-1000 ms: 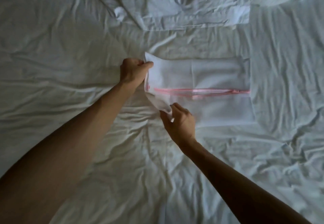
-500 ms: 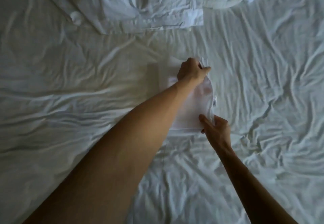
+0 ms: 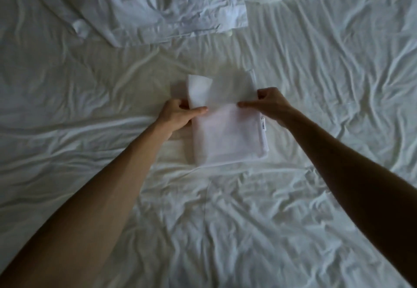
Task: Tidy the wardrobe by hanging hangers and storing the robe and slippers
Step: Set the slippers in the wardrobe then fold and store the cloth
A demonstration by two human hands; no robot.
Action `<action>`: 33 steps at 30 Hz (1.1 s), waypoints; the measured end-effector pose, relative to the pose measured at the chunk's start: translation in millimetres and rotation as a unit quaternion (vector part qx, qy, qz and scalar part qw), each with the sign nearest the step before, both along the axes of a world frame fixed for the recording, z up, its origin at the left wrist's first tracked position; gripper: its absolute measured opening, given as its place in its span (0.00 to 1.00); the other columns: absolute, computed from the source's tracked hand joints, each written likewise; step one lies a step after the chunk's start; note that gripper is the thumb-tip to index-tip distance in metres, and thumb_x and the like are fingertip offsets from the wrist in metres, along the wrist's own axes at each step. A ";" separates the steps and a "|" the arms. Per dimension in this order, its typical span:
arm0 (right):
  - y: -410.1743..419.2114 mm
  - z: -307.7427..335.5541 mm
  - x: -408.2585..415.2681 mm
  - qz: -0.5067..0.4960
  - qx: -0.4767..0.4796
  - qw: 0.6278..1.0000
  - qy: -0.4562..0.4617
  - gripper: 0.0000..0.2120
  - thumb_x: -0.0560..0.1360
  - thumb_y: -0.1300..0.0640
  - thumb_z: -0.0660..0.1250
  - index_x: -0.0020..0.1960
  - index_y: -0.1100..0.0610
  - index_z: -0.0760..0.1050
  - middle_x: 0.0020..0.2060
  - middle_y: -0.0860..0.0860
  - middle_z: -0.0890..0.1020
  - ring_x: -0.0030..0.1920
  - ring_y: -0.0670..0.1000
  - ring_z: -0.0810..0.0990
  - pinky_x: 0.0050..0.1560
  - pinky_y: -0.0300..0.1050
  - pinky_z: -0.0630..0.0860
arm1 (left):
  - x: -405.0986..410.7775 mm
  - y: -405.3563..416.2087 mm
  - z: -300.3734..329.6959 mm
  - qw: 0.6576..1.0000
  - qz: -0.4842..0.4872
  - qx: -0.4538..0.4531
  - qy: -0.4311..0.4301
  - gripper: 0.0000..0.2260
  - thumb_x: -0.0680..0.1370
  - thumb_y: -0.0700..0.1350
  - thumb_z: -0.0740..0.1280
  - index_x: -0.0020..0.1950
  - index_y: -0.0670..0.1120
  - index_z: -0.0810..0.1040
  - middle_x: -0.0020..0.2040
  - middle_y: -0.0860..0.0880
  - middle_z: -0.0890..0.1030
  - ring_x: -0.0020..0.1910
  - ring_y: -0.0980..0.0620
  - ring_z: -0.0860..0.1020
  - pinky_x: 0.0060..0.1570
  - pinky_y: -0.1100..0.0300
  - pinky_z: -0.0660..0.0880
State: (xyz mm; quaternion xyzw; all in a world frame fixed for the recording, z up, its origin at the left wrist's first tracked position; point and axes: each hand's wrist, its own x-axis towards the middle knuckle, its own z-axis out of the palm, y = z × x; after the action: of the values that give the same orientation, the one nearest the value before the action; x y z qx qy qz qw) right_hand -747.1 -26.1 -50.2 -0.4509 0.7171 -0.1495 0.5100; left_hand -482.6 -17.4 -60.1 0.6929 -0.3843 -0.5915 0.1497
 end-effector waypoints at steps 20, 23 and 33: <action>138.0 -29.0 -43.2 0.406 -0.446 0.767 0.218 0.15 0.73 0.68 0.71 0.56 0.56 0.84 0.50 0.57 0.82 0.44 0.58 0.81 0.41 0.51 0.80 | 31.2 103.8 -11.9 0.721 -0.370 -0.536 -0.239 0.08 0.70 0.36 0.71 0.45 0.46 0.85 0.55 0.43 0.81 0.49 0.40 0.79 0.46 0.50 0.74; 143.7 -16.0 -31.6 0.368 -0.372 0.832 0.184 0.14 0.74 0.60 0.64 0.55 0.56 0.84 0.53 0.55 0.82 0.48 0.56 0.81 0.42 0.51 0.82 | 21.8 112.7 -7.3 0.830 -0.281 -0.446 -0.183 0.05 0.71 0.43 0.70 0.44 0.45 0.84 0.58 0.45 0.77 0.54 0.44 0.78 0.52 0.53 0.76; 107.3 0.2 15.3 0.072 0.034 0.984 0.159 0.37 0.61 0.30 0.76 0.50 0.62 0.81 0.42 0.53 0.84 0.44 0.54 0.83 0.43 0.49 0.80 | -24.5 110.3 -9.8 0.986 0.031 -0.094 -0.136 0.36 0.60 0.55 0.84 0.62 0.44 0.76 0.56 0.49 0.83 0.54 0.52 0.81 0.52 0.56 0.79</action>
State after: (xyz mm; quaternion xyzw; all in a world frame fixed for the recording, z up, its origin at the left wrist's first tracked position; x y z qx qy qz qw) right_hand -731.8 81.2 -49.9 -0.5016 0.7594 -0.0147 0.4141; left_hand -507.2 92.9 -69.9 0.7611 -0.4336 -0.4481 0.1789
